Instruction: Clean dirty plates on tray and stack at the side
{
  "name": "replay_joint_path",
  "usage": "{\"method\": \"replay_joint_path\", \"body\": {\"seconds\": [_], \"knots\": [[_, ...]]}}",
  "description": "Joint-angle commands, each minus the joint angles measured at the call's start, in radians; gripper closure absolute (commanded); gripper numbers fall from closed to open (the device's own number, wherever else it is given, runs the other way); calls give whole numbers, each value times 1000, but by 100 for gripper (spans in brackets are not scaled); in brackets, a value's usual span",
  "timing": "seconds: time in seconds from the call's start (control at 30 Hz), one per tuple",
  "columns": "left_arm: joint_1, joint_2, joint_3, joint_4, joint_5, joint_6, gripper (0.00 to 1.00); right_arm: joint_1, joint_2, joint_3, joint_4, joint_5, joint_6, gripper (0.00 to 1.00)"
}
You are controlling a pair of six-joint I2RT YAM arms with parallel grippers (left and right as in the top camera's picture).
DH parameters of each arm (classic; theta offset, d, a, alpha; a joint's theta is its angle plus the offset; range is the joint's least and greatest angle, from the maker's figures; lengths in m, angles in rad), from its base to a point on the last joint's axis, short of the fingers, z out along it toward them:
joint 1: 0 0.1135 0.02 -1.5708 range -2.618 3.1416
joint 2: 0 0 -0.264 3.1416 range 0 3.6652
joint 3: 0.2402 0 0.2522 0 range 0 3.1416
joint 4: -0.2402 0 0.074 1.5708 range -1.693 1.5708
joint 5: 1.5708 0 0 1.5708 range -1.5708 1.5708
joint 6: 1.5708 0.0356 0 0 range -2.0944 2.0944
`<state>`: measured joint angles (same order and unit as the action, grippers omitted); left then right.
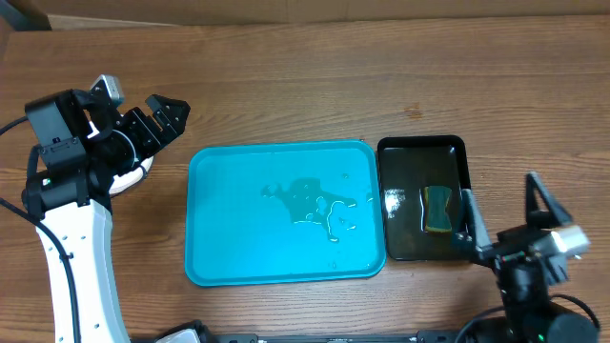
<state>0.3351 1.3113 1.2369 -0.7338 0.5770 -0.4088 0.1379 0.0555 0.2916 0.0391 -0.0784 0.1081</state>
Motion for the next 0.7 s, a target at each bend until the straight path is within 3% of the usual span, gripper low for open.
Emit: {"method": "replay_joint_path", "body": {"seconds": [0.0, 0.13, 0.37, 0.67], "knots": [[-4, 3, 14, 1, 18, 24, 0, -13, -47, -72, 36, -20, 8, 0], [-4, 3, 14, 1, 18, 24, 0, -40, -53, -156, 112, -20, 20, 0], [-4, 3, 14, 1, 18, 24, 0, -45, -53, -281, 103, -21, 26, 0], [-4, 3, 14, 1, 18, 24, 0, -54, -53, -284, -122, -2, 22, 0]]}}
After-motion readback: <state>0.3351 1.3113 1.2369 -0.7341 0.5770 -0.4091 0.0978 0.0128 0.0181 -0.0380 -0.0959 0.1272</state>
